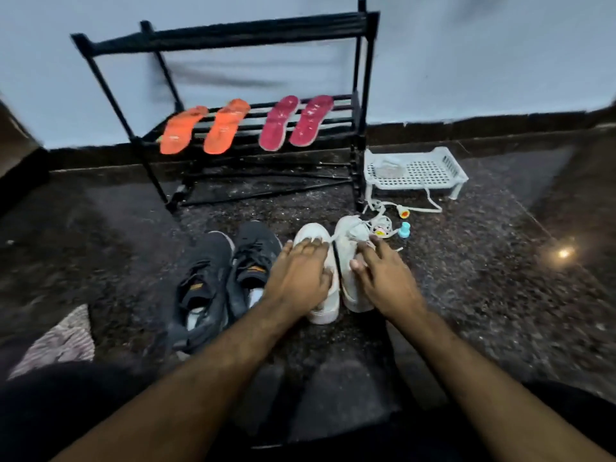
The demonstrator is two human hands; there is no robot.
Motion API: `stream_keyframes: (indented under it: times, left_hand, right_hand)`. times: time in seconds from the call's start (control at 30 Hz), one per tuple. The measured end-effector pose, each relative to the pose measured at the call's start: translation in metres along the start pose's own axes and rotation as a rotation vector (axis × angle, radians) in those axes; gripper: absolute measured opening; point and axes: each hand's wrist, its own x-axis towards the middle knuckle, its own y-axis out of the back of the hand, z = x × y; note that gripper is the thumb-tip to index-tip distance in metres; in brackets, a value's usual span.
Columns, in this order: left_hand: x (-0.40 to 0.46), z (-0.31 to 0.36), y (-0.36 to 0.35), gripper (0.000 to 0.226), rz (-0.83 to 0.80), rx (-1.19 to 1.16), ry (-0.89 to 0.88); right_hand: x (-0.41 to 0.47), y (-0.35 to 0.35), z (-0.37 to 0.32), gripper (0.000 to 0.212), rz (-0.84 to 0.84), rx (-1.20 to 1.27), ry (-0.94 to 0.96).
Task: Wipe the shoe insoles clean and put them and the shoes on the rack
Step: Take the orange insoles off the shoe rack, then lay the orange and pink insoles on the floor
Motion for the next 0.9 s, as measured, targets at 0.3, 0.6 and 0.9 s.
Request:
stream_keyframes:
  times: [0.3,0.6,0.9]
  left_hand:
    - [-0.005,-0.085,0.057,0.045,0.092,-0.167,0.226]
    - [0.062,-0.177,0.07,0.038,0.286,-0.235,0.392]
    - [0.138,-0.282,0.059,0.063,0.539,-0.542,0.677]
  right_hand:
    - [0.027,-0.008,-0.103,0.052,0.013,-0.095,0.094]
    - [0.143,-0.033,-0.187,0.051,0.027,-0.153,0.272]
    - [0.271,-0.069,-0.256,0.065,0.059,0.025,0.189]
